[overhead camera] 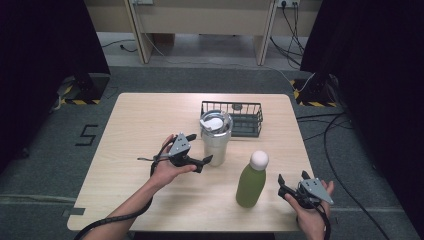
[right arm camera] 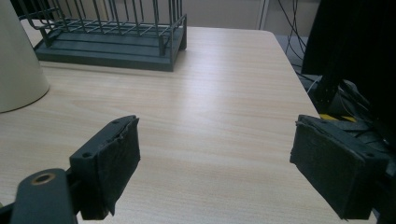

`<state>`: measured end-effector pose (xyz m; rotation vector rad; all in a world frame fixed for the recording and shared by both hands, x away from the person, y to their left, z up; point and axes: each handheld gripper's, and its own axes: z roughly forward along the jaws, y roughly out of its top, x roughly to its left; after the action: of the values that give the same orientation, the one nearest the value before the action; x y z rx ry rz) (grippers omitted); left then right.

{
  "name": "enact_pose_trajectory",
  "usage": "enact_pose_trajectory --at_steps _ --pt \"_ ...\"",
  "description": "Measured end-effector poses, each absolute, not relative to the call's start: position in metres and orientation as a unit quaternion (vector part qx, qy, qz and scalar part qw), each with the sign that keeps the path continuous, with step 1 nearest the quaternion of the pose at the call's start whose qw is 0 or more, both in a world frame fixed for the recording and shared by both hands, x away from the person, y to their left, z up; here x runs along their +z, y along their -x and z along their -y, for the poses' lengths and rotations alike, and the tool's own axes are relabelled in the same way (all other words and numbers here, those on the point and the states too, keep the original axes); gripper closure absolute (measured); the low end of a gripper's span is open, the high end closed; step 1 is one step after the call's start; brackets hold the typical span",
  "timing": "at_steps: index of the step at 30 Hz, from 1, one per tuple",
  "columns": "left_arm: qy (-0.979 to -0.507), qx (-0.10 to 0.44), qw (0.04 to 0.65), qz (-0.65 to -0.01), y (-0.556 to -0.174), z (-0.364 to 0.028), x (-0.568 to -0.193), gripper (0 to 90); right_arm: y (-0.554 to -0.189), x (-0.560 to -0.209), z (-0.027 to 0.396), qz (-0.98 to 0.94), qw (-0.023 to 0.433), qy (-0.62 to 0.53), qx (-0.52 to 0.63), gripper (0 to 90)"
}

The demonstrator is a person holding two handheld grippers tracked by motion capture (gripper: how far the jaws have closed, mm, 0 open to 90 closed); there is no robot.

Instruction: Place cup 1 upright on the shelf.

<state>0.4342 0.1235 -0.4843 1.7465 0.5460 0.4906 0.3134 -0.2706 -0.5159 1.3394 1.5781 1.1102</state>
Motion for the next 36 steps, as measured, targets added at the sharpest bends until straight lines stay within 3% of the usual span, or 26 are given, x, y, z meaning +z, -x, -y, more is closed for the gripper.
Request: enact_pose_trajectory --at_steps 22,28,36 --pt "-0.739 0.210 0.598 -0.230 -0.459 -0.087 -0.497 0.0 -0.313 -0.518 0.275 -0.619 0.383 -0.530 0.435 15.4" --pt "-0.731 0.216 0.606 -0.226 -0.462 -0.084 -0.495 7.3 -0.313 -0.518 0.276 -0.618 0.384 -0.530 0.435 15.5" --pt "-0.727 0.207 0.616 -0.221 -0.464 -0.086 -0.496 8.8 -0.313 -0.519 0.276 -0.618 0.381 -0.533 0.435 15.5"
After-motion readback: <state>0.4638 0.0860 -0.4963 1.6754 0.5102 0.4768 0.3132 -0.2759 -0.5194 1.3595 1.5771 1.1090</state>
